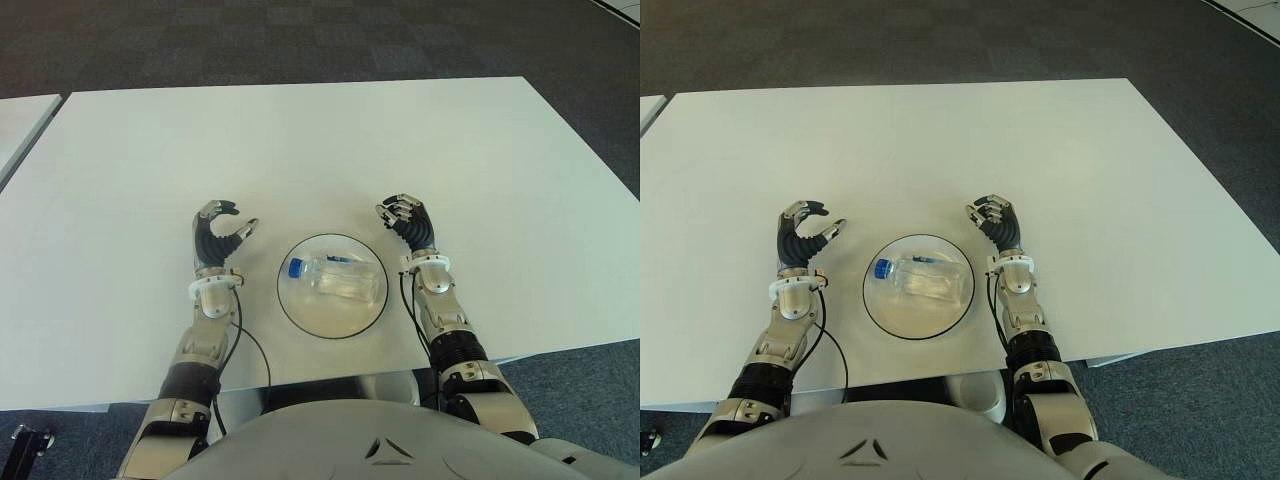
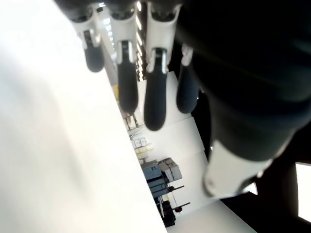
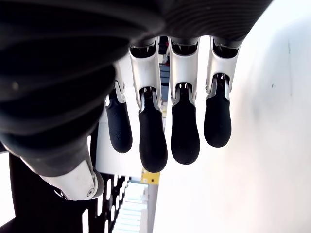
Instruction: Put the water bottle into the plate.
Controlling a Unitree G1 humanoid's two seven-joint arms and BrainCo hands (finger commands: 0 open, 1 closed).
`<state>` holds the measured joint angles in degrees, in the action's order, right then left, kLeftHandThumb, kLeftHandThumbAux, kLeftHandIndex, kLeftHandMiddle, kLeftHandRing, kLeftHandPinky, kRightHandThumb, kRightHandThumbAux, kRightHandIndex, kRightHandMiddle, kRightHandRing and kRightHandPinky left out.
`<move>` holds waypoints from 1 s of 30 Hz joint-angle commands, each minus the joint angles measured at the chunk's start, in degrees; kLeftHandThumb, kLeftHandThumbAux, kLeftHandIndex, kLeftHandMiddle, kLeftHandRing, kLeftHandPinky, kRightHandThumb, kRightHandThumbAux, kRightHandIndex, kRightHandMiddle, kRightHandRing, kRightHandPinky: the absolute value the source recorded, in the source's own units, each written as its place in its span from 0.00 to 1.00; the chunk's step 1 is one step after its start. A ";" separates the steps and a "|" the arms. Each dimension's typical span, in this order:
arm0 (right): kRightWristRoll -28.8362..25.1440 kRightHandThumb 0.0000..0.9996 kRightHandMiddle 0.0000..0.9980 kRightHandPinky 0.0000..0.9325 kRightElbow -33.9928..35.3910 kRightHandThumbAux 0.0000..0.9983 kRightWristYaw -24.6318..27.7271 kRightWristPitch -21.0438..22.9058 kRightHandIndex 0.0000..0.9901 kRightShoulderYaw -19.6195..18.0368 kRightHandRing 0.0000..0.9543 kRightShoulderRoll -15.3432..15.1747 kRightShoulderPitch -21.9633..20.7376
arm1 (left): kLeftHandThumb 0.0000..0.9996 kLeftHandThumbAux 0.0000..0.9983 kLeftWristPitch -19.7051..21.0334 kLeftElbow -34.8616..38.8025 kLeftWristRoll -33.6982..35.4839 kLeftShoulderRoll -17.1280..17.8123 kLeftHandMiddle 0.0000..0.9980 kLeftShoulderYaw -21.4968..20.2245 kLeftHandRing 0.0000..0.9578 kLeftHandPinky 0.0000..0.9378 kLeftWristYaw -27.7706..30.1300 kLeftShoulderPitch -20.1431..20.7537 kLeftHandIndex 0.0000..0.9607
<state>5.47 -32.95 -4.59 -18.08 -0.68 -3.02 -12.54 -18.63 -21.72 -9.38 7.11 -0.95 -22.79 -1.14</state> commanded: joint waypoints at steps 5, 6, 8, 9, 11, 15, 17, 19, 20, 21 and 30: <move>0.83 0.71 0.63 0.63 0.07 0.73 -1.00 0.74 0.44 0.54 0.67 0.04 0.54 | 0.71 0.72 0.62 -2.20 4.39 0.19 0.58 -2.59 0.58 0.59 6.32 -0.42 0.45; 0.77 0.71 0.63 0.63 0.01 0.73 -0.95 0.57 0.44 0.54 0.67 -0.01 0.51 | 0.71 0.72 0.53 -2.26 4.71 0.19 0.58 -2.77 0.59 0.60 6.92 -0.43 0.45; 0.72 0.71 0.63 0.63 -0.09 0.73 -0.91 0.38 0.44 0.54 0.67 -0.07 0.45 | 0.71 0.72 0.41 -2.35 5.09 0.16 0.61 -3.11 0.61 0.63 7.83 -0.43 0.45; 0.70 0.71 0.64 0.63 -0.13 0.73 -0.91 0.33 0.44 0.55 0.67 -0.08 0.43 | 0.71 0.72 0.38 -2.37 5.18 0.14 0.62 -3.26 0.63 0.65 8.17 -0.44 0.45; 0.67 0.71 0.64 0.63 -0.21 0.73 -0.90 0.24 0.44 0.56 0.67 -0.10 0.43 | 0.71 0.72 0.44 -2.24 5.35 0.16 0.63 -3.48 0.64 0.66 8.93 -0.50 0.45; 0.70 0.71 0.64 0.63 -0.41 0.73 -0.90 0.12 0.44 0.59 0.67 -0.21 0.35 | 0.71 0.72 1.38 -1.82 5.54 0.34 0.66 -3.79 0.68 0.68 10.20 -0.71 0.45; 0.72 0.71 0.64 0.64 -0.40 0.73 -0.94 0.04 0.44 0.60 0.67 -0.21 0.39 | 0.71 0.72 1.72 -1.56 5.44 0.30 0.67 -3.91 0.68 0.69 10.48 -0.81 0.45; 0.73 0.71 0.64 0.65 -0.34 0.73 -0.95 -0.01 0.44 0.62 0.67 -0.22 0.45 | 0.71 0.72 2.12 -1.17 5.50 0.25 0.68 -4.02 0.69 0.69 10.87 -0.99 0.45; 0.74 0.71 0.64 0.65 -0.33 0.73 -0.95 -0.04 0.44 0.62 0.67 -0.22 0.47 | 0.71 0.72 2.40 -0.92 5.65 0.23 0.68 -4.09 0.69 0.69 11.19 -1.10 0.45; 0.74 0.71 0.64 0.65 -0.32 0.73 -0.95 -0.06 0.44 0.62 0.67 -0.22 0.50 | 0.71 0.72 2.60 -0.74 5.74 0.20 0.68 -4.14 0.70 0.69 11.42 -1.19 0.45; 0.39 0.71 0.64 0.66 -0.45 0.73 -0.55 -0.35 0.44 0.55 0.67 -0.15 0.49 | 0.71 0.72 1.22 -0.90 5.76 0.98 0.68 -3.92 0.69 0.69 14.82 -1.69 0.45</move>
<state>5.94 -32.93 -5.36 -18.08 -0.20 -3.23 -12.44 -17.09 -22.40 -3.88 7.39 -5.23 -10.07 -1.92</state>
